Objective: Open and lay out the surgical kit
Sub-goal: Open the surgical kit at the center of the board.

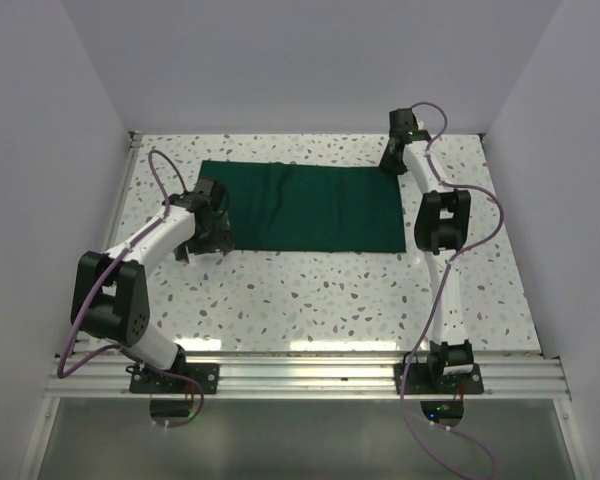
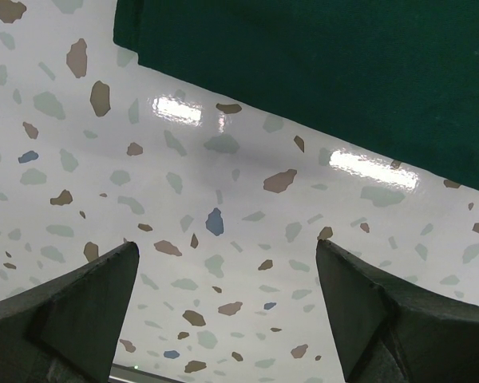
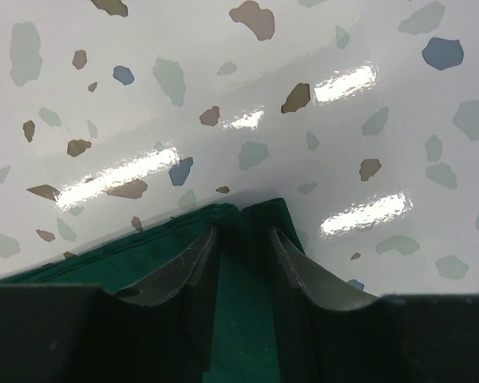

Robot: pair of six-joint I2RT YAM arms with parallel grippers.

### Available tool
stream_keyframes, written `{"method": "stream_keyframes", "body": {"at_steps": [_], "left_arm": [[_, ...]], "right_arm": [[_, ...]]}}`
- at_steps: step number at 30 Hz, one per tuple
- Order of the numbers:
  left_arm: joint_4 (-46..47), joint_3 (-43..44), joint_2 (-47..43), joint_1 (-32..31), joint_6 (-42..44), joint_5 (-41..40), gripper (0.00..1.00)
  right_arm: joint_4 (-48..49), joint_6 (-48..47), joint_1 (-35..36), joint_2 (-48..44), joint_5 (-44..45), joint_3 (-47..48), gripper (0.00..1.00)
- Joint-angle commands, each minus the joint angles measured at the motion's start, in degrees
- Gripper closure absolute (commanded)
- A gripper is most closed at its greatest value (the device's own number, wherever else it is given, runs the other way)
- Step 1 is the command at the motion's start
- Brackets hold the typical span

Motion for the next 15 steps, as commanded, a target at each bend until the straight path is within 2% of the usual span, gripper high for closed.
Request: {"method": "stream_keyframes", "body": {"at_steps": [1,9,15], "left_arm": [[-0.3,1.0,-1.2,-0.2,-0.6,-1.1,0.04],[0.8,-1.0,-2.9,-0.2,0.0,-0.8,0.04],[0.9,-1.8,-3.6,-0.2,0.9,-1.0,0.04]], "right_arm": [[-1.2,-1.4,0.2,-1.9,2.3,-0.8,0.66],[-1.2,-2.5,0.3,-7.4,4.5,-4.1,0.66],[-1.8,-2.2,0.9,-6.6,4.2,-4.8,0.77]]}}
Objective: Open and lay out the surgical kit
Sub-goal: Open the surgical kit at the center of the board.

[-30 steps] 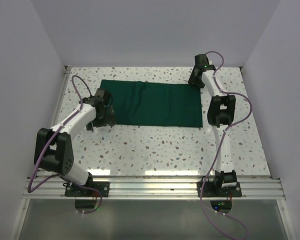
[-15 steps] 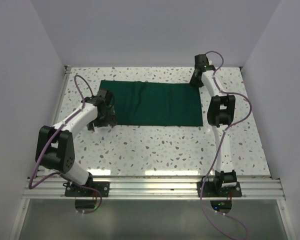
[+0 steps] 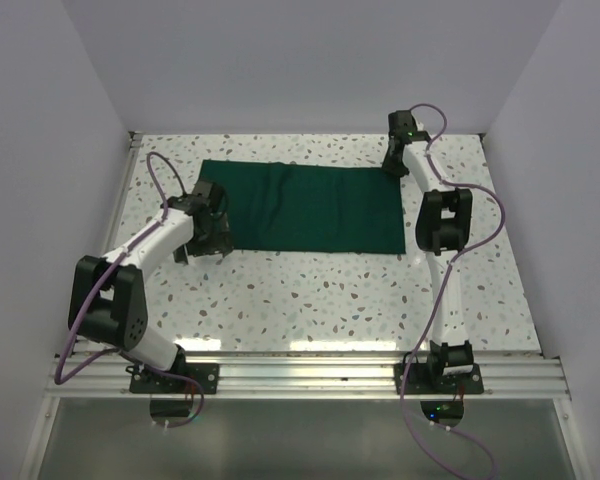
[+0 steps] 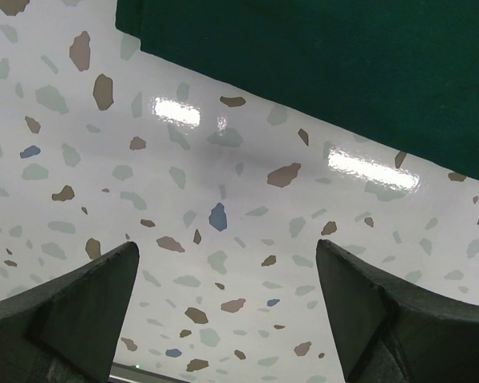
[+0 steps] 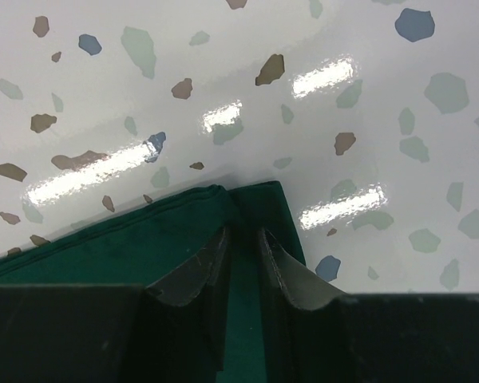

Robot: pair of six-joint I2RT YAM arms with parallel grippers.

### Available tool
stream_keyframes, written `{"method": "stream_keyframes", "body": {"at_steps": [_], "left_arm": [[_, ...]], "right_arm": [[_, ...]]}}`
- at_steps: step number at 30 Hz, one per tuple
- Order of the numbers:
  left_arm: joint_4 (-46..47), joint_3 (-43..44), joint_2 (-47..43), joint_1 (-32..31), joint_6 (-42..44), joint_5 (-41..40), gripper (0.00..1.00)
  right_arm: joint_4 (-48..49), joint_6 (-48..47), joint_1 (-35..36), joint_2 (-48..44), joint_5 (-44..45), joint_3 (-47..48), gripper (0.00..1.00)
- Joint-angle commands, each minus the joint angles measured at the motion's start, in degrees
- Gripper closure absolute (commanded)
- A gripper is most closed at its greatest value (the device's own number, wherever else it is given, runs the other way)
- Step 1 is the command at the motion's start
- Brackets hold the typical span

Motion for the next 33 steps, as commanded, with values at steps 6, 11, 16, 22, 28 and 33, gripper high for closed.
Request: {"method": "stream_keyframes", "body": {"at_steps": [6,11,16,22,28,33], "left_arm": [[0.2,-1.2,-3.1,-0.2,1.7,-1.7,0.04],[0.1,-2.0,-3.7,-0.2,2.3,-2.1,0.04],[0.5,-2.5,-3.8,-0.2,2.4,-2.0,0.04],[0.7,-2.0,-3.9,-0.2,2.5,-2.0,0.04],[0.9,0.0,-3.6,-0.2,2.4,-3.1,0.01],[0.3,3.0,-4.8,-0.2,2.3,-6.3,0.0]], "right_arm": [[-1.6,-0.5,1.3,-2.0,1.7,-0.7,0.8],[-1.5,-0.3,1.2,-1.7,2.0,-0.5,0.96],[-1.6,-0.9,1.2,-2.0,2.5,-0.3,1.0],[-0.1,-1.3,1.6,-5.2,0.7,-1.9,1.0],[0.0,-1.6,3.6,-11.3,-0.9,-3.5,1.0],[-0.1,-1.6,6.7,-20.3,-0.8,-9.3,1.0]]}}
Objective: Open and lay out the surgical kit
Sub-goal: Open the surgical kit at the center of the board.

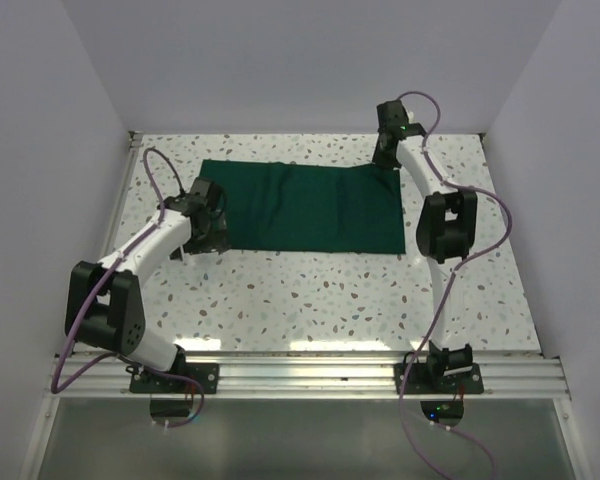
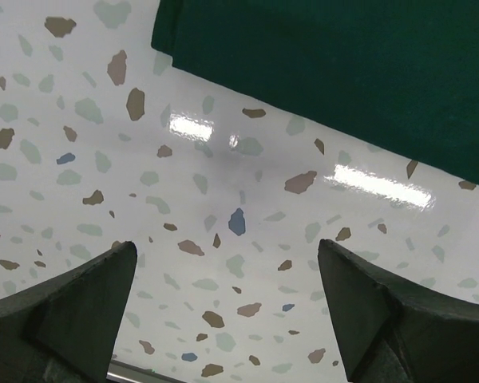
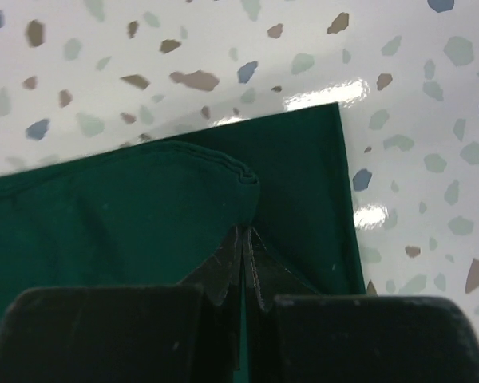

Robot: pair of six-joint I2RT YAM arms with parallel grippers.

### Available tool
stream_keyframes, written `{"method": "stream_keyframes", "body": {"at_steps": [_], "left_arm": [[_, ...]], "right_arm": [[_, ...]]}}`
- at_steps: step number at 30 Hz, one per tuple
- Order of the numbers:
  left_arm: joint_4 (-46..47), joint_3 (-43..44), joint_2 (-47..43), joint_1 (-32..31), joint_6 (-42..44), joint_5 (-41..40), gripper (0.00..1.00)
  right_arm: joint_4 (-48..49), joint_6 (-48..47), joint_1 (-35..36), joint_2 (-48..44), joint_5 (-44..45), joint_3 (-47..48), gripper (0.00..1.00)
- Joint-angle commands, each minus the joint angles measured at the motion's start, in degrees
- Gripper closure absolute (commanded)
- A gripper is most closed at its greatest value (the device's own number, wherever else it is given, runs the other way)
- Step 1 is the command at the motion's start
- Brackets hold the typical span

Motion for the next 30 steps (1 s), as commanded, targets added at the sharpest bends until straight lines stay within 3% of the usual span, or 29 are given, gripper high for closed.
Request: {"method": "stream_keyframes", "body": {"at_steps": [1,6,9,13,19,20,24,26,27,29,30], "left_arm": [[0.4,4.0,-3.4,-0.2,0.8,-4.2,0.0],[-0.1,7.0,-5.3,0.3,0.4,-5.8,0.0],[-0.5,9.9,-6.4,1.0,0.6,-5.9,0.0],[-1.8,15.4,-7.2,3.7,1.1,-6.2,0.0],[-4.5,21.8,-10.3,4.3,-1.8,-8.9,0.0],[-5.8,22.7,-10.6,4.3,-3.6,-9.0,0.0],[-7.2,22.1,-12.8,4.2,-6.8,-8.2,0.0],[-8.6,21.7,-13.8,4.2,-8.7,-7.8,0.0],[-9.1,21.5,-14.2,4.2,-9.4,-7.6,0.0],[-9.9,20.7,-15.3,4.2,-10.3,-7.1,0.0],[-10.2,20.7,-15.7,4.1,-10.7,-7.0,0.0]], "right_arm": [[-0.2,-0.5,3.5,-11.4,-1.2,-3.7,1.0],[-2.3,1.1,8.0,-21.7,-2.4,-13.8,1.0],[-3.4,3.8,13.1,-31.2,-4.1,-24.5,1.0],[-5.9,10.2,24.2,-46.7,-5.9,-43.7,1.0],[-17.7,24.6,36.4,-78.9,-8.1,-66.9,1.0],[-22.6,25.5,36.7,-86.7,-9.0,-68.7,1.0],[-33.5,26.7,36.6,-101.5,-9.6,-72.1,1.0],[-37.9,24.1,36.6,-102.2,-10.4,-72.6,1.0],[-38.8,22.7,36.6,-101.5,-11.1,-73.2,0.88],[-41.7,22.1,36.6,-101.1,-10.1,-72.9,0.27],[-42.4,21.9,36.6,-101.1,-9.6,-72.3,0.02]]}}
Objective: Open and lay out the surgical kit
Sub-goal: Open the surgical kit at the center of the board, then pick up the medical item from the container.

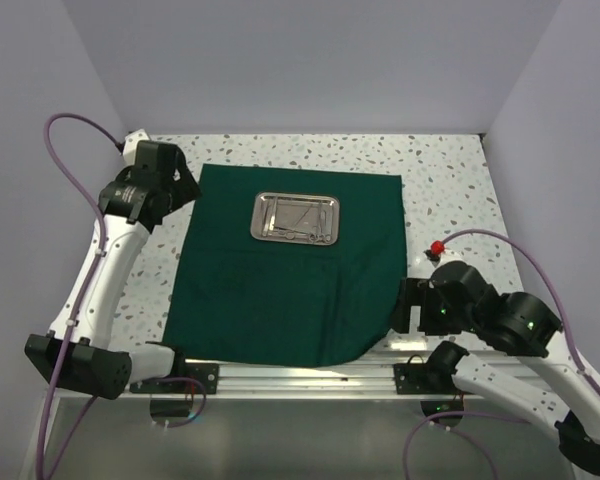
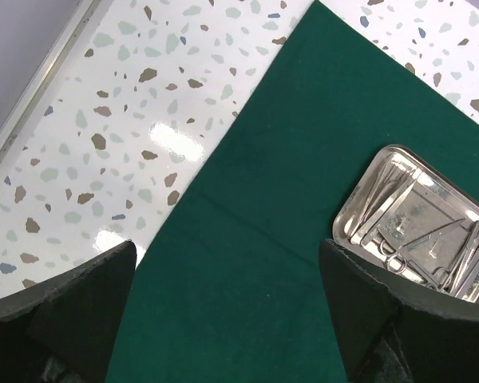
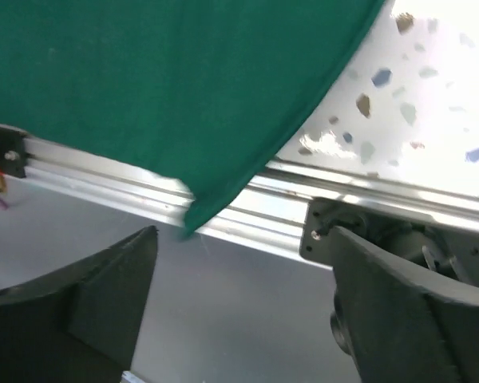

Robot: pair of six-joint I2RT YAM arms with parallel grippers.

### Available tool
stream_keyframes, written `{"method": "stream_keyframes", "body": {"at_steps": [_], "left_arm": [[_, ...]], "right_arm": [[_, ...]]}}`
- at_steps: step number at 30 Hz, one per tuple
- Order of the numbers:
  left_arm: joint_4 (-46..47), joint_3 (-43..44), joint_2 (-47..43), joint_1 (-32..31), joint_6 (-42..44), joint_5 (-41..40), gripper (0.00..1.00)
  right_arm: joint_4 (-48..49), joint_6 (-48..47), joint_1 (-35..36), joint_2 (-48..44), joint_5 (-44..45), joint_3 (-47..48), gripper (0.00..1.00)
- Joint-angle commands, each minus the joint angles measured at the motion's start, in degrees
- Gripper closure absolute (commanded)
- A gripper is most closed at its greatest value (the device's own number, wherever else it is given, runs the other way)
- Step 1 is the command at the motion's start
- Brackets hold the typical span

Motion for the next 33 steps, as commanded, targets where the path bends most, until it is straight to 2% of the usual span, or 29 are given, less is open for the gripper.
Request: {"method": "stream_keyframes", "body": {"at_steps": [1,7,10,14,15,17,18,19,21,23,25,28,29,32,33], "left_arm": [[-3.0,-0.3,-2.8,0.0,-3.7,0.4,0.0],[-1.4,-2.8,-3.2,0.0,-1.1,3.6,0.0],[2.1,-4.4,-2.1,0.0,1.6,5.3,0.0],[7.9,-3.9,2.6,0.1,7.0,7.3,0.0],[8.8,-3.5,4.1,0.2,8.0,7.7,0.0],[10.4,-0.9,8.8,0.5,10.7,8.5,0.0],[10.5,0.4,12.0,1.0,11.5,9.4,0.0],[10.8,1.6,13.5,1.2,12.2,10.2,0.0],[12.7,4.2,17.1,1.5,13.7,13.5,0.01],[14.6,5.9,19.2,1.4,14.1,16.4,0.02],[16.2,5.9,21.1,1.3,14.0,21.1,0.04],[19.7,4.5,23.0,0.5,13.7,23.5,0.05],[20.7,3.7,23.3,0.5,13.7,23.8,0.05],[21.9,1.8,24.4,0.4,13.4,25.5,0.07],[22.0,1.4,24.5,0.4,13.5,25.5,0.07]], "right_arm": [[-13.1,-0.9,0.0,1.8,0.9,1.1,0.02],[-12.7,0.6,0.0,2.7,4.5,5.4,0.02],[-4.8,0.1,0.0,6.3,4.4,6.4,0.02],[4.4,-2.9,-0.2,15.5,7.0,8.6,0.02],[6.0,-4.4,-0.6,22.2,7.2,10.9,0.02],[9.5,-10.0,-5.1,29.8,5.5,13.9,0.02],[10.5,-13.1,-8.0,36.4,0.2,16.7,0.02],[13.0,-14.1,-14.1,40.1,-3.1,18.0,0.02],[15.3,-16.1,-19.3,48.9,-6.0,23.6,0.03],[17.4,-17.8,-19.4,54.0,-6.1,29.5,0.03],[15.8,-19.3,-19.4,62.8,-4.6,40.3,0.03],[12.3,-19.9,-19.4,74.8,-5.3,53.0,0.26],[12.5,-19.4,-19.4,77.1,-5.9,55.4,0.39],[14.5,-16.2,-18.5,84.3,-7.7,62.5,0.67],[14.5,-15.5,-18.2,86.2,-7.0,65.5,0.68]]}}
